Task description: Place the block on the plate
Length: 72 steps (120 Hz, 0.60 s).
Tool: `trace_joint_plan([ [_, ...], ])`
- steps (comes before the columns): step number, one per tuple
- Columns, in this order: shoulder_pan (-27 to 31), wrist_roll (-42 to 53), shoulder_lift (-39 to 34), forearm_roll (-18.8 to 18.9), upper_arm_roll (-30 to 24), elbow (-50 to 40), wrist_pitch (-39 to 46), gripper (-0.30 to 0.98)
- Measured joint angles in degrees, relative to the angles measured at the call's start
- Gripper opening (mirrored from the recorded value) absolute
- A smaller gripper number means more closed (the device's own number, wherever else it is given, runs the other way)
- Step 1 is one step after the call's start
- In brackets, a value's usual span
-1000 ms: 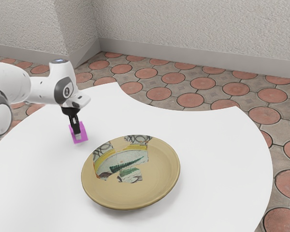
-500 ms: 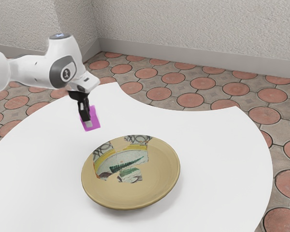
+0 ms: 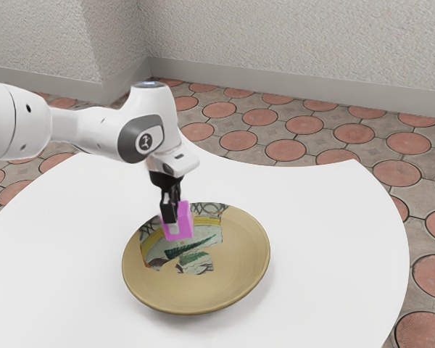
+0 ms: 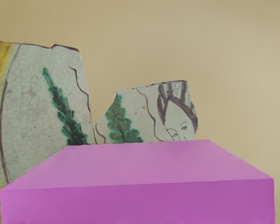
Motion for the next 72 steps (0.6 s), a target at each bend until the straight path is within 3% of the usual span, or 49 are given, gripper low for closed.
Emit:
trace_joint_plan([
  [35,-3.11,-0.76,5.74,-0.08,-0.21,-1.61,3.67,0.41],
  [72,-3.57,-1.08,2.85,-0.27,-0.21,-1.95,4.75,0.61],
])
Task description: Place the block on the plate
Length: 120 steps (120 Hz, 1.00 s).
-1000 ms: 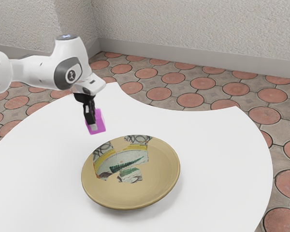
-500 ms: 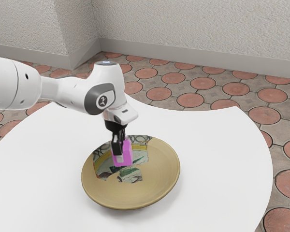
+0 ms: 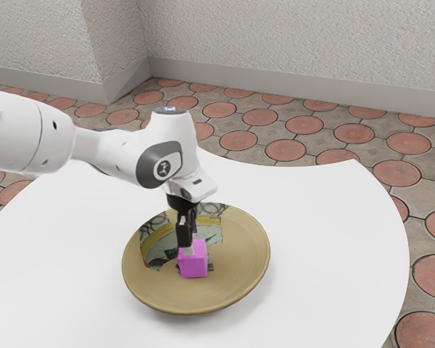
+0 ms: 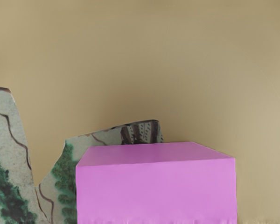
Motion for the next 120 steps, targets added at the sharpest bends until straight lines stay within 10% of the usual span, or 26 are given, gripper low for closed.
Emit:
trace_joint_plan([
  [120,0.83,-21.68,-9.78,1.07,5.00,25.65,-27.63,0.69],
])
